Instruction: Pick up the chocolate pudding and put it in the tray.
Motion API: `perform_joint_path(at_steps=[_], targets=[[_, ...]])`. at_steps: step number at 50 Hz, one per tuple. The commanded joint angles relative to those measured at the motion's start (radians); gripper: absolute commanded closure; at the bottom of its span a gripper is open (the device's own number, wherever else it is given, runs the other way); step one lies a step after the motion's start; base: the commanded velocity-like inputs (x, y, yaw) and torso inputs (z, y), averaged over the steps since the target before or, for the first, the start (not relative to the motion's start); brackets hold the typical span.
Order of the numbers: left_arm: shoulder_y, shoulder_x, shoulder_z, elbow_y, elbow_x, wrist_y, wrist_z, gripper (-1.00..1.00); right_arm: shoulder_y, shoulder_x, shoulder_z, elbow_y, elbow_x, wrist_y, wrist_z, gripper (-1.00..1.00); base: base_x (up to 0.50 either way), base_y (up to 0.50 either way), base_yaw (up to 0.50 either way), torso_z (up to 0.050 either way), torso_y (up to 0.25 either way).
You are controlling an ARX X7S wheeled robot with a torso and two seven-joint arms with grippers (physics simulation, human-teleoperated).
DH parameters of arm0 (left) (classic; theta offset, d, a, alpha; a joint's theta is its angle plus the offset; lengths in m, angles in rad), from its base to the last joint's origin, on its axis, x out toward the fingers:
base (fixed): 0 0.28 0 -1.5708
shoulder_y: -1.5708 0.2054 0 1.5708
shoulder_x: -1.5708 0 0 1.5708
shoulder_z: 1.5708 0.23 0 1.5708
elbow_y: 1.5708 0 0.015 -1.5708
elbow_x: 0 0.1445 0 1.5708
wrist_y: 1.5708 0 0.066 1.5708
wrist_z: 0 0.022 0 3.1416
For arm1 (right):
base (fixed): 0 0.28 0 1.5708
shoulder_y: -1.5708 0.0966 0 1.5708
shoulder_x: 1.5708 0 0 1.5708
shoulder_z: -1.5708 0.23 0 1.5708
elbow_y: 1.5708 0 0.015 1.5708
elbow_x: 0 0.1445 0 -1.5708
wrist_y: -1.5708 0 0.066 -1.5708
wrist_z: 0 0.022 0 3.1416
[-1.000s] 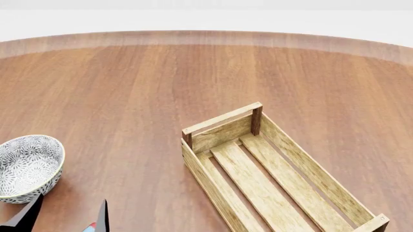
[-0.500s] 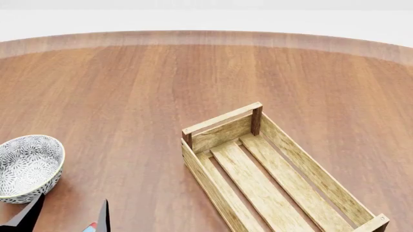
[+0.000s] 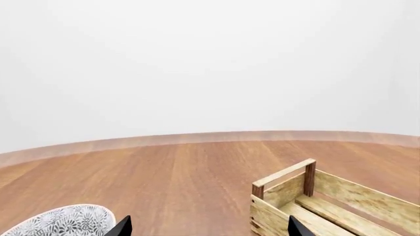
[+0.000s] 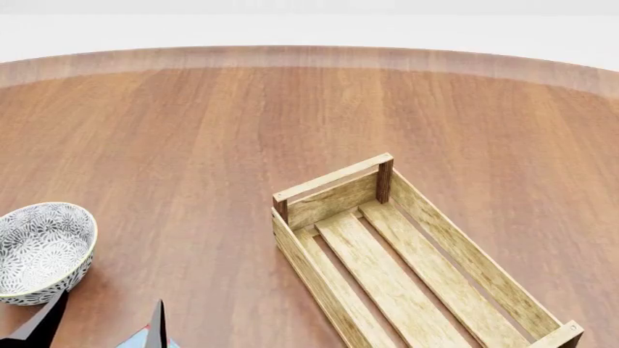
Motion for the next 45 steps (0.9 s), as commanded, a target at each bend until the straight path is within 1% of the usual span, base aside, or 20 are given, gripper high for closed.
perform_joint_path(at_steps=[1, 5, 12, 26, 37, 45], targets=[[0.003, -0.004, 0.0, -0.003, -0.005, 0.008, -0.003, -1.0, 0.001, 0.043, 0.024, -0.131, -0.001, 0.061, 0.03, 1.0, 0.0, 0.0, 0.0, 0.0, 0.0], [0.001, -0.004, -0.003, -0.009, -0.01, 0.012, -0.004, -1.0, 0.007, 0.077, 0.049, -0.222, 0.018, 0.11, 0.047, 1.0, 0.0, 0.0, 0.0, 0.0, 0.0], [0.001, -0.004, 0.0, -0.016, -0.01, 0.02, -0.004, -1.0, 0.021, 0.107, 0.084, -0.291, 0.042, 0.152, 0.069, 1.0, 0.0, 0.0, 0.0, 0.0, 0.0], [0.0, -0.01, 0.0, -0.012, -0.016, 0.017, -0.011, -1.0, 0.042, 0.145, 0.134, -0.372, 0.077, 0.194, 0.099, 1.0, 0.0, 0.0, 0.0, 0.0, 0.0], [-0.003, -0.015, 0.005, -0.004, -0.016, 0.01, -0.015, -1.0, 0.071, 0.18, 0.173, -0.49, 0.105, 0.267, 0.136, 1.0, 0.0, 0.0, 0.0, 0.0, 0.0], [-0.004, -0.015, 0.005, -0.012, -0.019, 0.017, -0.016, -1.0, 0.091, 0.199, 0.215, -0.521, 0.128, 0.285, 0.157, 1.0, 0.0, 0.0, 0.0, 0.0, 0.0]])
